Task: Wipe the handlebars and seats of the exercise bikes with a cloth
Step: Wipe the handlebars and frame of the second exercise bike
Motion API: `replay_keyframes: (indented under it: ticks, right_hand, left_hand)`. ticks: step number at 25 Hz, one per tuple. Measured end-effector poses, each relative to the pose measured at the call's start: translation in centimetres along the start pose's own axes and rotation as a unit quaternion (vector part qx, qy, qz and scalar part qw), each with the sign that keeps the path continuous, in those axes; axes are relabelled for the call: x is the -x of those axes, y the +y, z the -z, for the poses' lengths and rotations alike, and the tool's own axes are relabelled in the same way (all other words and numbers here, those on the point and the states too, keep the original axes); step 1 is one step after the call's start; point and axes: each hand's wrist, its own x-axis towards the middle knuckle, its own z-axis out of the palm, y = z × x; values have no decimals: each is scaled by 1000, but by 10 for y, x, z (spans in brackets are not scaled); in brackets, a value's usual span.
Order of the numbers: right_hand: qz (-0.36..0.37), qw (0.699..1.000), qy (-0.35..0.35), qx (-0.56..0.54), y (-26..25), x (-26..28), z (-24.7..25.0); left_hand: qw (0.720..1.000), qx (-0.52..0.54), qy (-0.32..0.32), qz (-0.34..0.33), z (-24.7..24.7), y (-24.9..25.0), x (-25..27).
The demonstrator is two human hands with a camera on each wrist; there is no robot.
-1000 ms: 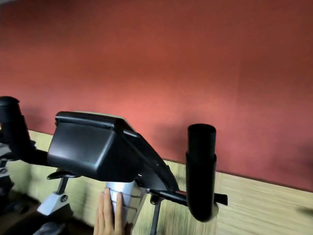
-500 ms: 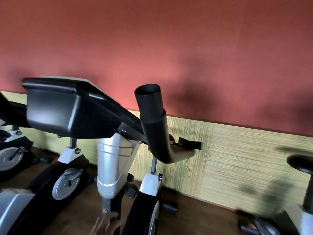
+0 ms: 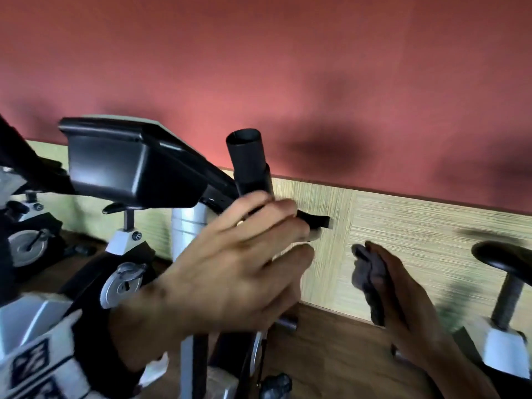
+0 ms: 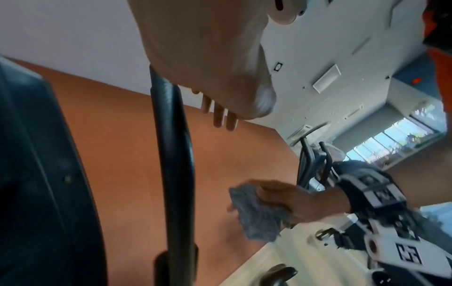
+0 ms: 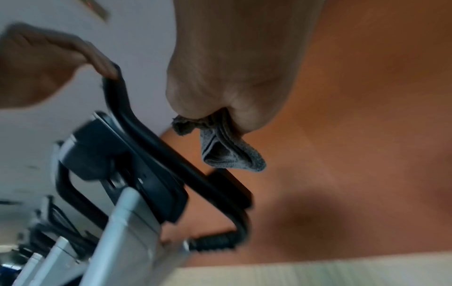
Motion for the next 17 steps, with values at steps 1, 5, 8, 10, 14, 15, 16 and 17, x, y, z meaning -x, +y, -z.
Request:
replay_keyframes:
  ticks: [1, 5, 8, 10, 14, 15, 16, 17]
  right_hand:
    - [2, 999, -31, -44, -14, -24, -5]
    - [69, 983, -114, -129, -63, -104, -55]
    - [37, 969, -114, -214, -71, -99, -86]
    - [13, 956, -127, -263, -62, -97, -91]
    - [-7, 955, -143, -261, -56, -102, -88]
    - [-8, 958, -140, -251, -60, -102, -88]
    - [-2, 960, -134, -246, -62, -100, -89]
    - [10, 962, -128, -241, -62, -98, -89]
  left_hand:
    - [999, -45, 2, -10, 1, -9, -11]
    - [986, -159, -33, 32, 9, -35, -29]
    - [980, -187, -55, 34, 10, -46, -28]
    - [978, -198, -56, 42, 2, -46, -28]
    - [975, -214, -41, 52, -6, -48, -28]
    - [973, -221, -39, 51, -6, -47, -27]
    - [973, -224, -35, 49, -7, -47, -26]
    - [972, -229, -33, 46, -8, -47, -26]
